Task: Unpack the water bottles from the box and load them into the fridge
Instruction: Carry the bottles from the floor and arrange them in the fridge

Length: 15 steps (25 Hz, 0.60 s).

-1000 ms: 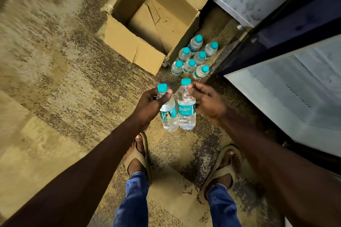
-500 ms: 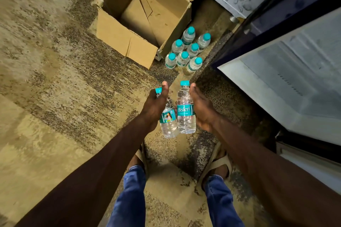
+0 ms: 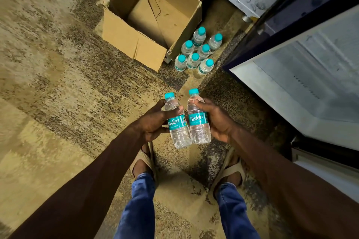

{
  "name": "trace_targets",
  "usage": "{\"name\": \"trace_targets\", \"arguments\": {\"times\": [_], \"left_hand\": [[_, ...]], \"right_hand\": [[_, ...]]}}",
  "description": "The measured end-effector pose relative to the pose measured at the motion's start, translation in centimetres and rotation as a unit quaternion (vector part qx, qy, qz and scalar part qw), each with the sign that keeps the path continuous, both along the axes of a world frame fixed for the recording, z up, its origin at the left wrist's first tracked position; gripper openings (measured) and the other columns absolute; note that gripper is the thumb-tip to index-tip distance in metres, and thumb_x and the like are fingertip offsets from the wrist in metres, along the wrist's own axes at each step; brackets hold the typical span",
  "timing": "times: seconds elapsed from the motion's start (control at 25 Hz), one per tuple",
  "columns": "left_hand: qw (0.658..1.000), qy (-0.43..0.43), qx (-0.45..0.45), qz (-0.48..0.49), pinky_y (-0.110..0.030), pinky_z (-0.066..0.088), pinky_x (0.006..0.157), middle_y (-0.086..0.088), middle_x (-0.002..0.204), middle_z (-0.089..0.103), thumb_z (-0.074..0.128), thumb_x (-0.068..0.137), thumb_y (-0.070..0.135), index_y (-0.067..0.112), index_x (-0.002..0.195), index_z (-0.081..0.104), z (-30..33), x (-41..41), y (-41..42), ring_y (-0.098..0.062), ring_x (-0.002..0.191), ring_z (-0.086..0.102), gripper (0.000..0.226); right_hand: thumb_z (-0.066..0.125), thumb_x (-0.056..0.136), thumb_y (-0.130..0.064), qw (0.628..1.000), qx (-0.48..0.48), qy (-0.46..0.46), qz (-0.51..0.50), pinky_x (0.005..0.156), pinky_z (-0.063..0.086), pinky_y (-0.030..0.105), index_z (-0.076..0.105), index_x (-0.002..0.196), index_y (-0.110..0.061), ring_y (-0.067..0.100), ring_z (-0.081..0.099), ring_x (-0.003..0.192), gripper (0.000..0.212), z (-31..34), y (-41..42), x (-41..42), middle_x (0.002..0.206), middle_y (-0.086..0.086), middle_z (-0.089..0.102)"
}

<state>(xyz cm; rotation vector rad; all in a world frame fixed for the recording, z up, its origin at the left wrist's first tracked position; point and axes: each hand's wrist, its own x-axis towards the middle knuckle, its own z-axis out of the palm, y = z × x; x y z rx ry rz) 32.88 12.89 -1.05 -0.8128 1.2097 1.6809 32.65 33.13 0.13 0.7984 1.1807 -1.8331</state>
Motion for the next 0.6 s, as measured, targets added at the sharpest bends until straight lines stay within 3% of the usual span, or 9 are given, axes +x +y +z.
{"name": "trace_targets", "arguments": {"times": [0.16, 0.36, 0.48, 0.6], "left_hand": [[0.999, 0.019, 0.016, 0.035, -0.063, 0.047, 0.1, -0.013, 0.128, 0.067, 0.088, 0.074, 0.037, 0.013, 0.137, 0.045, -0.9, 0.5, 0.9, -0.032, 0.117, 0.065, 0.08], [0.995, 0.022, 0.03, 0.093, -0.059, 0.054, 0.093, -0.023, 0.133, 0.061, 0.086, 0.074, 0.041, 0.01, 0.141, 0.036, -0.7, 0.2, 1.6, -0.039, 0.116, 0.065, 0.089], [0.994, 0.007, 0.026, 0.104, -0.054, 0.056, 0.091, -0.021, 0.136, 0.059, 0.079, 0.081, 0.045, 0.012, 0.141, 0.041, -0.6, 0.1, 1.4, -0.037, 0.118, 0.063, 0.078], [0.997, 0.004, 0.012, 0.076, -0.045, 0.057, 0.081, -0.009, 0.117, 0.07, 0.061, 0.097, 0.034, 0.016, 0.136, 0.048, -0.1, 0.5, 1.5, -0.027, 0.103, 0.068, 0.045]], "right_hand": [[0.06, 0.099, -0.027, 1.0, -0.009, 0.007, -0.005, 0.1, 0.046, 0.062, 0.053, 0.135, -0.006, 0.041, 0.063, 0.112, 0.042, -0.5, -0.8, 0.6, 0.129, 0.024, 0.064], [0.06, 0.098, -0.038, 1.0, -0.008, 0.014, -0.011, 0.102, 0.045, 0.065, 0.054, 0.138, -0.015, 0.046, 0.058, 0.123, 0.047, -1.2, -1.2, 1.3, 0.131, 0.02, 0.065], [0.054, 0.1, -0.041, 1.0, 0.009, 0.011, -0.018, 0.101, 0.044, 0.064, 0.056, 0.136, -0.017, 0.041, 0.062, 0.115, 0.043, -1.1, -1.4, 1.5, 0.13, 0.022, 0.064], [0.058, 0.095, -0.047, 0.999, 0.033, 0.022, -0.009, 0.102, 0.047, 0.061, 0.06, 0.131, -0.019, 0.035, 0.067, 0.11, 0.046, -0.9, -1.4, 1.6, 0.124, 0.015, 0.07]]}}
